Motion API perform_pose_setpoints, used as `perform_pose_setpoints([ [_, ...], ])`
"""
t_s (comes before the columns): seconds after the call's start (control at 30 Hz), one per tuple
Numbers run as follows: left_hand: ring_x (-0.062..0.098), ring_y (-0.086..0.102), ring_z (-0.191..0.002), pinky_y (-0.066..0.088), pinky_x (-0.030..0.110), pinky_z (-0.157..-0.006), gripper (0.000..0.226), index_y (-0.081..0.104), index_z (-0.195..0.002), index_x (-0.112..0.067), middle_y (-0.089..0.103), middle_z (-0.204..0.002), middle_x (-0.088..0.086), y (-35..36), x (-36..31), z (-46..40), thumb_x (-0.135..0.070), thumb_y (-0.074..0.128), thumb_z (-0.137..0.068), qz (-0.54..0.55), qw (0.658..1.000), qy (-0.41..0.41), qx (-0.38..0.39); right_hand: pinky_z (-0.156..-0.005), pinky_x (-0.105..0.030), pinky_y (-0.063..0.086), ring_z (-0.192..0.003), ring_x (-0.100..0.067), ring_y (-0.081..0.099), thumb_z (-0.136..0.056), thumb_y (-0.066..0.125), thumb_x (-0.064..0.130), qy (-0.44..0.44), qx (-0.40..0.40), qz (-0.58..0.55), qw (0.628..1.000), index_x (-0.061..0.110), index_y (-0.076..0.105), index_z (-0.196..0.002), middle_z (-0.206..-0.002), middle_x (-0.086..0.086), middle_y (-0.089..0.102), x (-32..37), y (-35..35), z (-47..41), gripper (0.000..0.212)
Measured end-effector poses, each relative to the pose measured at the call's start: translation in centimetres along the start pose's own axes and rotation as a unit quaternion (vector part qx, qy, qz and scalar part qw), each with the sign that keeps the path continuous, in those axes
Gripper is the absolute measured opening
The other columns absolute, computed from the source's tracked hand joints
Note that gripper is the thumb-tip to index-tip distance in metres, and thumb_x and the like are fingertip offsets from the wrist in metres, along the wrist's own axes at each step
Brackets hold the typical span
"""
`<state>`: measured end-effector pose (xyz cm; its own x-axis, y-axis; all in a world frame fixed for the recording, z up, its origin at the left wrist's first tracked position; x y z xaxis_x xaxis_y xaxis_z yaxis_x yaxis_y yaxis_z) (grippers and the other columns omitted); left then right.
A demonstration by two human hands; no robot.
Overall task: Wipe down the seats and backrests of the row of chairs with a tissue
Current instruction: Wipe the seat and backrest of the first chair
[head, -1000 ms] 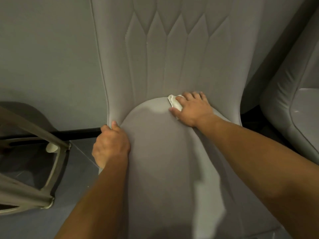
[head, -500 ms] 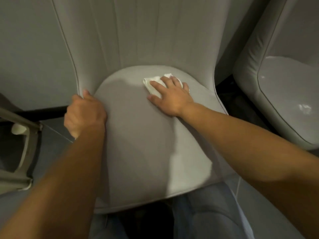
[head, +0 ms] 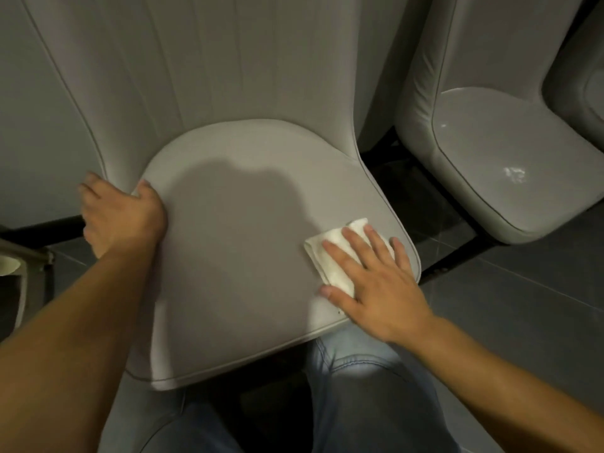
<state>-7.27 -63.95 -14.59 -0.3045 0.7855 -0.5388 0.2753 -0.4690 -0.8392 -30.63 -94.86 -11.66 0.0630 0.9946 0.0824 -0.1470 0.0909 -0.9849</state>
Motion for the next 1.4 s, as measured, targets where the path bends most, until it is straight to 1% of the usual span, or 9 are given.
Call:
perform_pose_setpoints([
  [0.23,0.051,0.05,-0.115,0.039,0.057,-0.094,0.08,0.014,-0.15,-0.007,0.051,-0.131,0.03,-0.5,0.7,0.2,-0.061,0.032,-0.093,-0.04,0.998,0.02,0.044,-0.12,-0.059,0.005,-0.152,-0.027,-0.006,-0.079,0.006,0.09,0.125,0.015,-0.049,0.991,0.048,0.0,-0.154,-0.167,0.01,-0.002,-5.2,-1.3,-11.2,0.086],
  [0.47,0.051,0.052,-0.106,0.04,0.054,-0.085,0.064,0.031,-0.135,-0.001,0.055,-0.119,0.033,-0.2,0.5,0.2,-0.053,0.031,-0.099,-0.026,0.999,0.018,0.033,-0.116,-0.06,0.01,-0.15,-0.034,-0.001,-0.078,0.01,0.089,0.174,0.0,-0.071,0.982,0.046,0.007,-0.155,-0.166,0.004,-0.009,-4.9,-1.7,-18.2,0.088],
  [0.7,0.048,0.054,-0.102,0.035,0.046,-0.075,0.056,0.038,-0.126,-0.004,0.058,-0.115,0.03,0.2,0.7,-0.2,-0.053,0.03,-0.1,-0.011,0.999,-0.001,0.035,-0.118,-0.058,-0.007,-0.151,-0.032,-0.015,-0.082,0.012,0.085,0.119,0.024,-0.051,0.991,0.039,0.003,-0.157,-0.167,-0.002,-0.012,-1.7,-1.0,-14.0,0.089],
  [0.93,0.047,0.054,-0.104,0.031,0.043,-0.073,0.054,0.041,-0.121,-0.006,0.057,-0.117,0.028,0.2,1.9,-1.3,-0.055,0.03,-0.099,0.009,0.997,0.016,0.079,-0.114,-0.067,0.011,-0.15,-0.043,0.011,-0.082,0.02,0.086,-0.117,-0.035,-0.054,0.991,0.036,0.027,-0.154,-0.164,-0.01,0.022,12.9,1.3,-3.7,0.088],
  [1.03,0.046,0.053,-0.107,0.035,0.044,-0.076,0.055,0.039,-0.127,-0.008,0.057,-0.12,0.028,0.2,2.0,-1.6,-0.055,0.032,-0.099,0.023,0.994,0.013,0.103,-0.113,-0.07,0.005,-0.15,-0.044,0.009,-0.082,0.035,0.081,-0.208,-0.036,-0.06,0.976,0.039,0.028,-0.152,-0.163,-0.01,0.022,18.6,2.8,-2.3,0.082],
  [1.13,0.036,0.055,-0.111,0.039,0.039,-0.084,0.059,0.034,-0.142,-0.017,0.058,-0.125,0.017,-0.3,3.3,-2.3,-0.056,0.036,-0.098,0.093,0.98,0.031,0.171,-0.112,-0.071,-0.003,-0.151,-0.04,0.003,-0.087,0.029,0.073,-0.198,-0.028,-0.065,0.978,0.045,0.024,-0.151,-0.165,-0.006,0.018,21.5,2.9,-5.3,0.07],
  [1.27,0.001,0.057,-0.087,0.042,0.018,-0.069,0.05,0.045,-0.14,-0.037,0.062,-0.116,-0.005,-0.7,5.7,-2.9,-0.06,0.043,-0.095,0.197,0.943,0.027,0.267,-0.111,-0.067,-0.012,-0.151,-0.034,-0.011,-0.093,0.013,0.071,-0.128,-0.021,-0.04,0.991,0.048,0.013,-0.153,-0.167,0.002,0.005,22.8,1.8,-14.9,0.065],
  [1.33,0.006,0.06,-0.097,0.046,0.019,-0.079,0.054,0.051,-0.136,-0.039,0.063,-0.12,-0.008,-0.8,6.8,-3.6,-0.065,0.046,-0.09,0.205,0.932,0.018,0.299,-0.111,-0.068,-0.01,-0.152,-0.034,-0.009,-0.093,0.015,0.071,-0.113,-0.031,-0.038,0.992,0.047,0.019,-0.151,-0.167,0.002,0.006,23.3,1.5,-18.7,0.063],
  [1.4,0.014,0.064,-0.104,0.052,0.034,-0.09,0.066,0.059,-0.129,-0.04,0.067,-0.119,-0.008,-1.4,7.5,-4.3,-0.077,0.052,-0.075,0.24,0.899,-0.036,0.363,-0.112,-0.068,-0.008,-0.152,-0.035,-0.007,-0.091,0.016,0.072,-0.116,-0.045,-0.04,0.991,0.045,0.029,-0.146,-0.167,0.0,0.008,23.6,1.7,-21.0,0.063],
])
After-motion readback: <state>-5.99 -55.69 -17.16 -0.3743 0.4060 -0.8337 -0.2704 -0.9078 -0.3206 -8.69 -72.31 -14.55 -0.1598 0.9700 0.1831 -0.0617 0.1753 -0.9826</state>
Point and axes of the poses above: each hand's wrist, its own z-axis away from the middle knuckle, its own y-axis out of the palm, x = y × z, the point moved 1 cm from there along -z, towards the middle knuckle
